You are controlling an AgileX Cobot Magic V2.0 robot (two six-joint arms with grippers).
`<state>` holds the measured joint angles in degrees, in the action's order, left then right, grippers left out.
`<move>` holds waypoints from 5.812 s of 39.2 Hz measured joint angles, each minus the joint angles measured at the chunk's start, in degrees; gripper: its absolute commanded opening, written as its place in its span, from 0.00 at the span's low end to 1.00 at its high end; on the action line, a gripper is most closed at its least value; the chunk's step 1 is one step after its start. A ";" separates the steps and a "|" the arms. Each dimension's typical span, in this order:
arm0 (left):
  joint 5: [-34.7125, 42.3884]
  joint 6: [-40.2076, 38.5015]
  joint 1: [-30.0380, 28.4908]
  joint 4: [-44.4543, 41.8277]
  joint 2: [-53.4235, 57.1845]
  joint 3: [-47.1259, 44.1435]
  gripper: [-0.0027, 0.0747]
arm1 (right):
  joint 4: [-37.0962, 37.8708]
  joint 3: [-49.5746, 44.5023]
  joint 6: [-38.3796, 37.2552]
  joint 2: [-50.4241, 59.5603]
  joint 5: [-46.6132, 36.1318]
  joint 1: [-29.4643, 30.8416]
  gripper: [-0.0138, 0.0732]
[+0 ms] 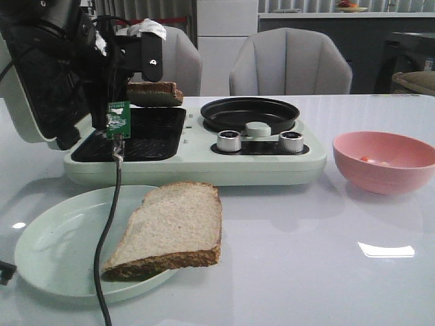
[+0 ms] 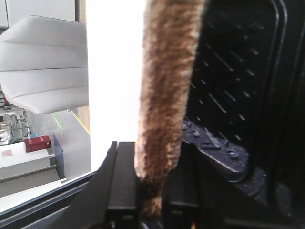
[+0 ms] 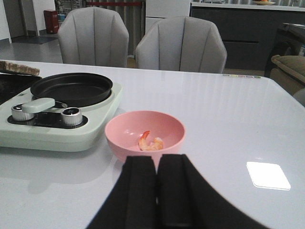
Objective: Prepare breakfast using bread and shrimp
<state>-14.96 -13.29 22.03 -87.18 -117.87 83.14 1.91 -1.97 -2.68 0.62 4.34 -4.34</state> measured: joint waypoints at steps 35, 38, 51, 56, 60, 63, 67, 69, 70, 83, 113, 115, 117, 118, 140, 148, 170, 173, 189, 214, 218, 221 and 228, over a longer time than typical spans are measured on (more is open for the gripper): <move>-4.45 0.00 0.11 17.41 -0.03 -0.51 0.66 | 0.00 0.00 0.00 0.00 0.00 0.00 0.31; -5.40 0.00 0.46 20.97 0.56 -0.63 0.58 | 0.00 0.00 0.00 0.00 0.00 0.00 0.31; -5.90 0.00 0.97 33.19 7.25 -0.86 0.50 | 0.00 0.00 0.00 0.00 0.00 0.00 0.31; -6.69 0.00 1.22 36.70 10.44 -0.86 0.50 | 0.00 0.00 0.00 0.00 0.00 0.00 0.31; -7.36 0.00 1.70 39.99 13.69 -0.86 0.50 | 0.00 0.00 0.00 0.00 0.00 0.00 0.31; -8.10 0.00 1.95 43.46 16.19 -0.86 0.50 | 0.00 0.00 0.00 0.00 0.00 0.00 0.31; -9.99 0.00 2.08 49.36 19.90 -0.86 0.50 | 0.00 0.00 0.00 0.00 0.00 0.00 0.31; -11.09 0.00 2.08 52.45 22.13 -0.86 0.50 | 0.00 0.00 0.00 0.00 0.00 0.00 0.31; -11.63 0.00 2.08 53.86 23.26 -0.86 0.50 | 0.00 0.00 0.00 0.00 0.00 0.00 0.31; -20.86 0.00 2.08 61.87 37.90 -2.32 0.50 | 0.00 0.00 0.00 0.00 0.00 0.00 0.31; -22.47 -5.09 2.08 69.75 90.78 -35.67 0.50 | 0.00 0.00 0.00 0.00 0.00 0.00 0.31; -22.47 -5.09 2.08 69.75 93.96 -38.58 0.50 | 0.00 0.00 0.00 0.00 0.00 0.00 0.31; -21.94 -5.09 2.08 69.84 96.75 -41.32 0.50 | 0.00 0.00 0.00 0.00 0.00 0.00 0.31; -21.67 -5.09 2.08 69.84 98.34 -42.93 0.50 | 0.00 0.00 0.00 0.00 0.00 0.00 0.31; -6.64 -5.19 5.11 69.84 116.42 -64.08 0.50 | 0.70 0.00 0.00 0.00 0.00 0.00 0.31; -5.62 -5.19 5.11 69.84 116.42 -64.47 0.50 | 2.06 0.00 0.00 0.00 -0.84 0.00 0.31; -4.69 -5.19 5.11 69.84 116.42 -64.47 0.50 | -0.40 9.40 0.00 -3.61 -1.14 0.00 0.31; -4.65 -5.19 5.11 69.84 116.42 -64.47 0.50 | -0.40 13.46 0.00 -7.18 2.46 0.00 0.31; -4.55 -5.19 5.11 69.84 116.42 -64.47 0.50 | -3.24 19.69 0.00 -18.57 10.43 0.00 0.31; -4.55 -5.19 5.11 69.84 116.42 -64.47 0.50 | -5.61 25.93 -0.03 -27.00 18.23 0.00 0.74; -4.55 -5.19 5.11 69.84 116.42 -64.47 0.50 | -7.00 29.68 -0.03 -32.40 21.73 -0.61 0.73; -4.55 -5.19 5.11 69.84 116.42 -64.47 0.50 | -8.28 32.39 -0.03 -36.69 23.93 -1.64 0.73; -4.55 -5.19 5.11 69.84 116.42 -64.47 0.50 | -11.54 38.93 -0.03 -47.37 28.44 -5.32 0.73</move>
<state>-19.51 -18.47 27.14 -17.34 -1.45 18.67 -9.63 36.96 -2.71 -46.75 32.78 -9.66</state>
